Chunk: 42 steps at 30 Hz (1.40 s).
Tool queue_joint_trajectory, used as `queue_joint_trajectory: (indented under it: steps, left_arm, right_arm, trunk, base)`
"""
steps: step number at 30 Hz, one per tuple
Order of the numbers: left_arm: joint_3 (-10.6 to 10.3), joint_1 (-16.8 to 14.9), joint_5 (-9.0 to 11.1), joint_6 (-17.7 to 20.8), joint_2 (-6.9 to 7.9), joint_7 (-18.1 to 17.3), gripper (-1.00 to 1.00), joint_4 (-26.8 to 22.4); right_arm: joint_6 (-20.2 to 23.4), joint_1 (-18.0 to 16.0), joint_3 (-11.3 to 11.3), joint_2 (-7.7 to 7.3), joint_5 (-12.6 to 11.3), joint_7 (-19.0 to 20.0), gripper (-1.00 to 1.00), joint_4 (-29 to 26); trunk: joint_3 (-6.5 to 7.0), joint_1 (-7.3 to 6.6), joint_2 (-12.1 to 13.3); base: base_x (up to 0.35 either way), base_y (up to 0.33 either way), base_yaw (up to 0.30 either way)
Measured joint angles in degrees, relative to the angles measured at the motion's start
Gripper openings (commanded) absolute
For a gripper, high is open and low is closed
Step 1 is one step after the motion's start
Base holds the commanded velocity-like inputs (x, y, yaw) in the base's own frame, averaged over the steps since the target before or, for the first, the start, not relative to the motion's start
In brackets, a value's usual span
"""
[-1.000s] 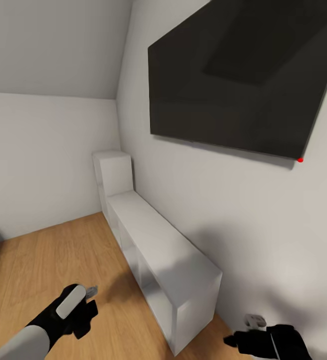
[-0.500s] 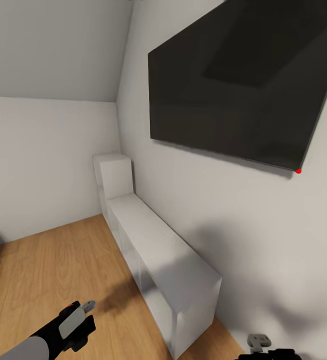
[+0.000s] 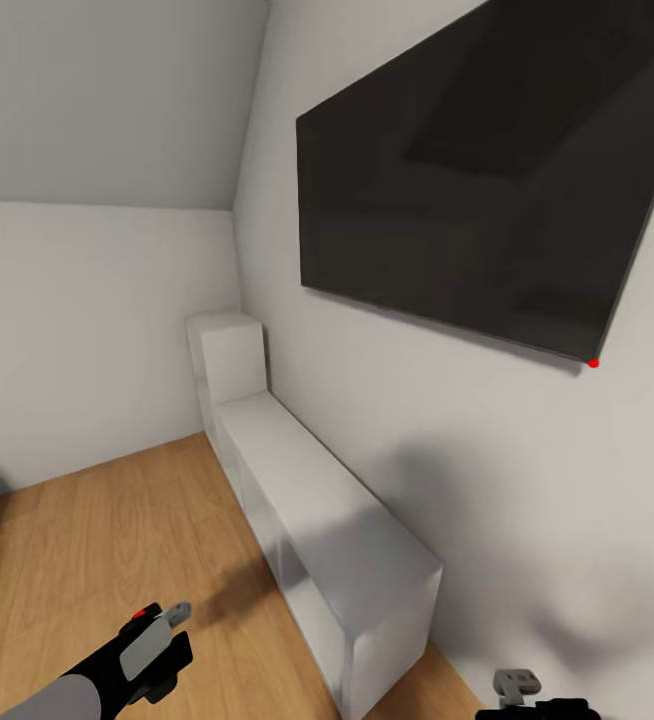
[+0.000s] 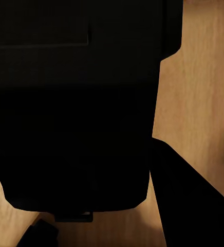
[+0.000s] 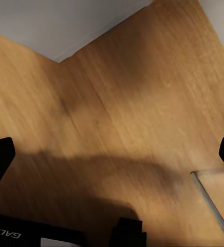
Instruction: Attach the digital camera to the camera tripod in the bedroom.
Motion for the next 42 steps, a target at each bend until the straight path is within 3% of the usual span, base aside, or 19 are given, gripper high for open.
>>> queue_joint_trajectory:
  steps: [30,37,42]
  left_arm:
    - [-0.01,0.01,0.03,-0.02,-0.21,-0.01,-1.0,2.31]
    - [0.09,0.01,0.09,-0.2,-2.74,-0.12,-1.0,9.41]
    - [0.31,0.78,-1.15,-1.4,-5.09,-1.48,-1.0,15.49]
  right_arm:
    - [0.01,0.01,0.23,0.12,-0.06,-0.46,1.0,1.27]
    - [-1.38,0.01,0.29,-0.02,-0.13,-3.45,1.0,8.3]
    - [-8.65,-0.01,0.49,-0.39,-0.1,-9.36,1.0,18.69]
  trunk:
    - [5.38,-6.59,12.03]
    - [6.64,-8.13,14.84]
    - [7.53,-9.23,16.85]
  base:
    - [0.0,0.0,0.0]
    - [0.0,0.0,0.0]
    - [0.0,0.0,0.0]
